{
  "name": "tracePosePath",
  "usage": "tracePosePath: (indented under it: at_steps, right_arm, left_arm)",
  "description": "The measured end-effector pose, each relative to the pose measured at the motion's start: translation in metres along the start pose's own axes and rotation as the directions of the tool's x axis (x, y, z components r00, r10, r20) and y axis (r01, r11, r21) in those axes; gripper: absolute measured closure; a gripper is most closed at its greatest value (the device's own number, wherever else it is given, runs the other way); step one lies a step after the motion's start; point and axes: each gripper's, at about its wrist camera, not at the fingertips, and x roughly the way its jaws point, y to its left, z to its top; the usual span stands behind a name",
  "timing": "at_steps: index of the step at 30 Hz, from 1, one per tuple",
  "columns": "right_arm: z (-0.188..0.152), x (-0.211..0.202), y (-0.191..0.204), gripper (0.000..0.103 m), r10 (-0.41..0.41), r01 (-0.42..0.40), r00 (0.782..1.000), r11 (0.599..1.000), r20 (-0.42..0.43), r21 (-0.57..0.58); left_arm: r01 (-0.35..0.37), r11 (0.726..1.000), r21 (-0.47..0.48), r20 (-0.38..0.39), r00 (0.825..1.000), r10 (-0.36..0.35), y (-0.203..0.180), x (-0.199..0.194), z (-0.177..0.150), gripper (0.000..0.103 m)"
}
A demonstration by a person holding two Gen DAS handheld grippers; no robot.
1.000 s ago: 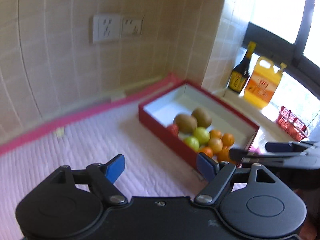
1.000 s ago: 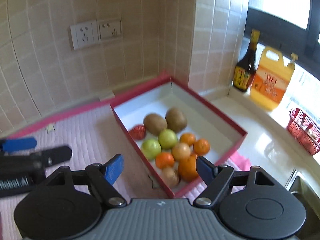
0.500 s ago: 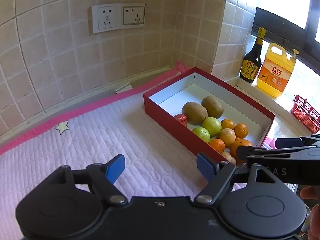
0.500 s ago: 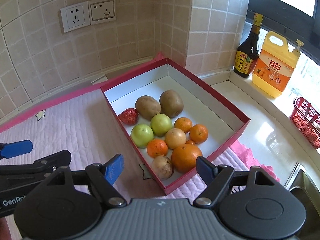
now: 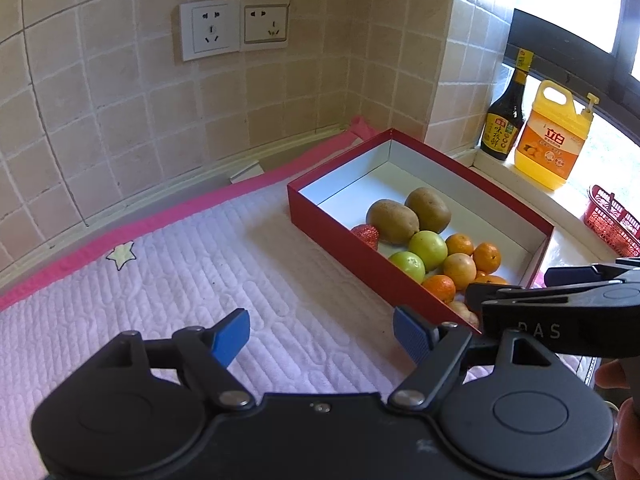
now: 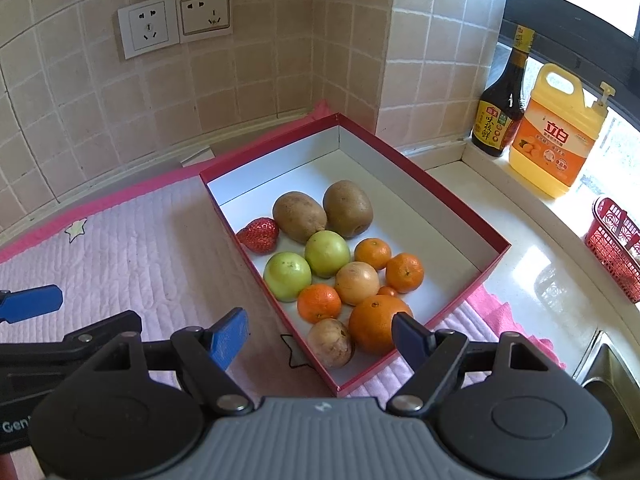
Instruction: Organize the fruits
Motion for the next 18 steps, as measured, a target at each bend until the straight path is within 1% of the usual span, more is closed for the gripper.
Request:
tracePosePath:
  at_steps: [10,18]
  right_arm:
    - [0.0,0.012,-0.002,0.023,-0.003,0.003,1.0,1.0,-0.021,0.008]
    - [0.0,0.015,-0.004,0.023,-0.016,0.016,1.0,1.0,-0.019,0.021]
  left_arm:
    - [-0.005,1.0,-0.022,-0.035,0.999,0.004,0.002,0.016,0.0,0.009]
    - [-0.003,1.0,-0.017,-0.038,0.999,0.003,-0.001,0.02,0.002,0.009]
